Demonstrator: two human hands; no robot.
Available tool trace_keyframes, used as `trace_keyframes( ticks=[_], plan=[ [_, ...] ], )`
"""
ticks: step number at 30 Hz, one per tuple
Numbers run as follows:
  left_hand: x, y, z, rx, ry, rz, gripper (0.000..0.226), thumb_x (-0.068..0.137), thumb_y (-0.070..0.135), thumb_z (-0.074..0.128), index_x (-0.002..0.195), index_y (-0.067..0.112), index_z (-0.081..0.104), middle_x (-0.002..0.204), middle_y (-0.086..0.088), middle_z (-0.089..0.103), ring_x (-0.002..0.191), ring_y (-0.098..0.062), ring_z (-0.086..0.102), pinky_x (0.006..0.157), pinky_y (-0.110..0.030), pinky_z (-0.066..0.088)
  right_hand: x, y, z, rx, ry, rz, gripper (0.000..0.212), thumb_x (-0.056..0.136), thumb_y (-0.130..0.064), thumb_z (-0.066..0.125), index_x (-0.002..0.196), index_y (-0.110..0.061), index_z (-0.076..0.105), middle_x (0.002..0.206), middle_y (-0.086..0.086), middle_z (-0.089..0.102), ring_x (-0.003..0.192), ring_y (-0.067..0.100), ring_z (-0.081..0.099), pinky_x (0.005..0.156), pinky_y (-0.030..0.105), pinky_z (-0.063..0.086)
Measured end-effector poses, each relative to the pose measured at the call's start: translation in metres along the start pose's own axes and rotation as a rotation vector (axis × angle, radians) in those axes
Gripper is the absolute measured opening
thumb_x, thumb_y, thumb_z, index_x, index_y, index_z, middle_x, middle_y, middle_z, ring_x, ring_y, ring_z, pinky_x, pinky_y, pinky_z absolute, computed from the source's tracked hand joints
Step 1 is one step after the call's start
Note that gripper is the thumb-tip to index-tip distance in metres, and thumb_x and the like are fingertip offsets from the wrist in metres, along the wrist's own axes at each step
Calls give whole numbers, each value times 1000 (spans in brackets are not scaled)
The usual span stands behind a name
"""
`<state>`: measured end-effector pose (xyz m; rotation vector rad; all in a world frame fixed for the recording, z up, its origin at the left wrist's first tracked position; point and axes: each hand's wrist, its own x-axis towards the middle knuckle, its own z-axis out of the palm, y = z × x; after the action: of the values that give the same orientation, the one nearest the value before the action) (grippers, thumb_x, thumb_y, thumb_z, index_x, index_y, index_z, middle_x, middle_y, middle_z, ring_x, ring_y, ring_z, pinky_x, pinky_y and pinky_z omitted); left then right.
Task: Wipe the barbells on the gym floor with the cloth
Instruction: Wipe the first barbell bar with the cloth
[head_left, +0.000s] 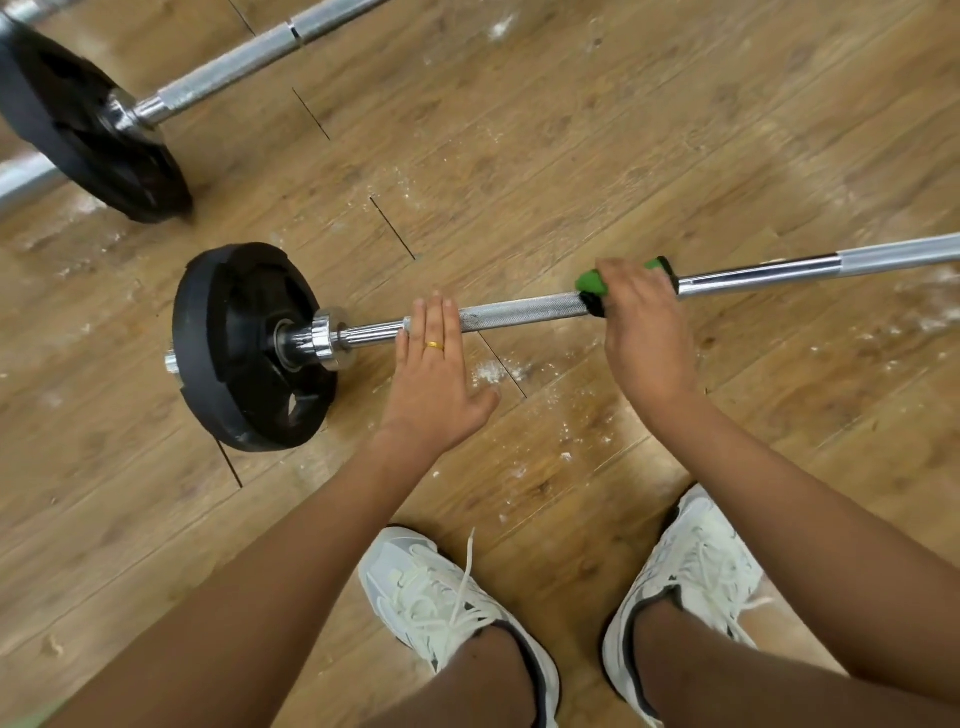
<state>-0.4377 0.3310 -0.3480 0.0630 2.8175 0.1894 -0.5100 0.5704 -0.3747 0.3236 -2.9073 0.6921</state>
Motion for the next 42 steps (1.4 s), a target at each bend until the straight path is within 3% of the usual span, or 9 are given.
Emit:
trace_keyframes(
  ticks=[7,12,15,19,26,29,32,37,42],
  plan=[
    [-26,38,7,24,70,62,94,98,57,37,158,1,-9,166,-16,-15,154,-27,-17,120,-44,-14,-31,-23,11,25,-122,-275,56,86,8,59,140,-5,52,139,11,58,133,31,50,118,45,31],
    [-40,27,12,95,7,117,103,94,61,43,157,4,-15,166,-14,-20,153,-28,-20,123,-48,-8,-41,1,-13,-4,-79,-64,44,91,5,55,134,-6,56,131,12,62,122,31,55,115,43,35],
    [-49,35,15,42,-18,115,104,91,64,38,158,2,-12,166,-16,-19,153,-28,-20,123,-47,-8,-53,-15,-8,14,-111,-166,44,90,5,56,133,-5,57,131,13,61,125,33,54,114,48,34],
    [-60,32,15,119,-11,127,98,94,64,30,158,0,-7,166,-18,-16,154,-29,-13,124,-48,-4,-62,-17,-7,40,-164,-293,49,88,7,59,136,-5,56,137,12,60,131,33,52,118,44,30],
    [-69,39,15,-7,-88,138,99,95,65,32,157,3,-14,164,-15,-24,152,-27,-22,123,-46,-11,-77,-2,-15,61,-151,-187,57,86,14,61,139,-5,54,140,13,58,136,34,48,120,47,29],
    [-74,39,15,-2,-105,143,100,91,69,22,158,3,-14,165,-15,-22,152,-26,-24,122,-43,-14,-87,-10,-16,51,-230,-347,73,77,21,62,144,-4,49,148,15,50,143,35,38,121,45,19],
    [-79,37,15,1,-120,155,98,96,66,32,158,5,-14,165,-13,-23,152,-25,-25,120,-42,-17,-97,-12,-19,43,-297,-496,83,73,21,62,149,-6,43,155,12,43,148,30,31,122,43,18],
    [-88,38,14,-5,-123,167,95,99,63,34,158,7,-15,165,-10,-24,151,-23,-26,123,-46,-13,-92,-2,-24,59,-217,-248,60,88,10,61,144,-7,48,144,13,54,138,33,46,120,42,26],
    [-95,37,14,20,-172,197,97,97,64,30,158,5,-15,165,-13,-24,151,-24,-26,122,-39,-14,-94,-8,-18,55,-274,-494,62,83,9,65,142,-5,52,144,12,55,137,32,47,116,44,32]
  ],
)
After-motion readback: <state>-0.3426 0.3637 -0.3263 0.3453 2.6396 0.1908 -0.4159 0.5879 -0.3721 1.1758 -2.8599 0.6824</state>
